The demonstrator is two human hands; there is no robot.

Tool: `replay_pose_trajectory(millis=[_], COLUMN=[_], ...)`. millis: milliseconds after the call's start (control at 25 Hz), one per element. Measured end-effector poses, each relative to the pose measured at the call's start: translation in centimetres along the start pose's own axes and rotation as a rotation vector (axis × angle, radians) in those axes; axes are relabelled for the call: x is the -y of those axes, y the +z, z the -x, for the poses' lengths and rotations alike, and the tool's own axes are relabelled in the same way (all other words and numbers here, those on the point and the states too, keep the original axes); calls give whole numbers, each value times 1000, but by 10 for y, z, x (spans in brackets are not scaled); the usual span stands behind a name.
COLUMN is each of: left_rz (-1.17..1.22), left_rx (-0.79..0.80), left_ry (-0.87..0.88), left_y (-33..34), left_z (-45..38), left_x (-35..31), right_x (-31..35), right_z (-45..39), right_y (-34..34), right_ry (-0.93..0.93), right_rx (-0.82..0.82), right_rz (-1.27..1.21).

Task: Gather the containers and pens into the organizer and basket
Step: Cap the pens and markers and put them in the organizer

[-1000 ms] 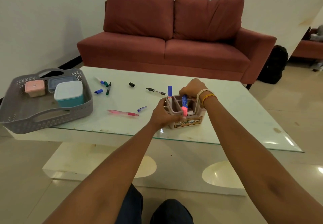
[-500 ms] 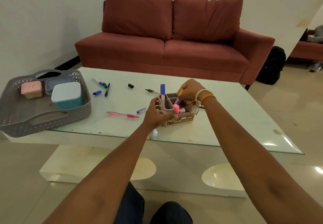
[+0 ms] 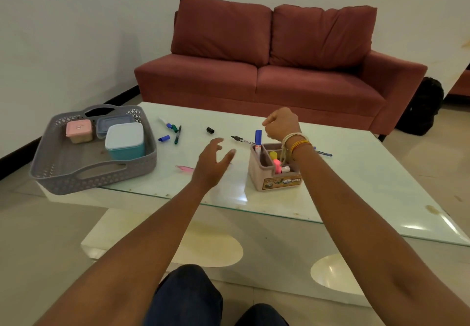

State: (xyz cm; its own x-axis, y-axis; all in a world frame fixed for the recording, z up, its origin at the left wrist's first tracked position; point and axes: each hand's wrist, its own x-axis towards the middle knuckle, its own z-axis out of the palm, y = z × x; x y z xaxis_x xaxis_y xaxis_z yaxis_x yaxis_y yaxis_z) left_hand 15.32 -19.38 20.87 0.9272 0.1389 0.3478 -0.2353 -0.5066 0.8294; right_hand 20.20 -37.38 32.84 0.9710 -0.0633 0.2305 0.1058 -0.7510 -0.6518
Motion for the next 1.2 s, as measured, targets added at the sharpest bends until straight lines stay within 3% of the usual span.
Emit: replay_pose_trajectory(millis=[120, 280, 480, 680, 840, 1000, 1200], left_rz=[-218, -369, -564, -524, -459, -457, -515], left_rx=[-112, -118, -33, 21, 23, 23, 41], left_ry=[-49, -181, -149, -156, -199, -202, -199], left_y=[-35, -61, -59, -63, -63, -61, -58], left_z=[4, 15, 5, -8, -20, -27, -36], left_x=[35, 73, 78, 86, 87, 91, 98], right_x=[26, 43, 36, -1, -6, 12, 42], right_z=[6, -3, -32, -59, -73, -83, -110], right_y=[25, 75, 152, 177, 192, 212, 235], right_ry=[-160, -155, -24, 192, 113, -41, -17], right_rx=[-64, -3, 257, 74, 99, -54, 154], right_rz=[-145, -223, 199, 463, 649, 403, 229])
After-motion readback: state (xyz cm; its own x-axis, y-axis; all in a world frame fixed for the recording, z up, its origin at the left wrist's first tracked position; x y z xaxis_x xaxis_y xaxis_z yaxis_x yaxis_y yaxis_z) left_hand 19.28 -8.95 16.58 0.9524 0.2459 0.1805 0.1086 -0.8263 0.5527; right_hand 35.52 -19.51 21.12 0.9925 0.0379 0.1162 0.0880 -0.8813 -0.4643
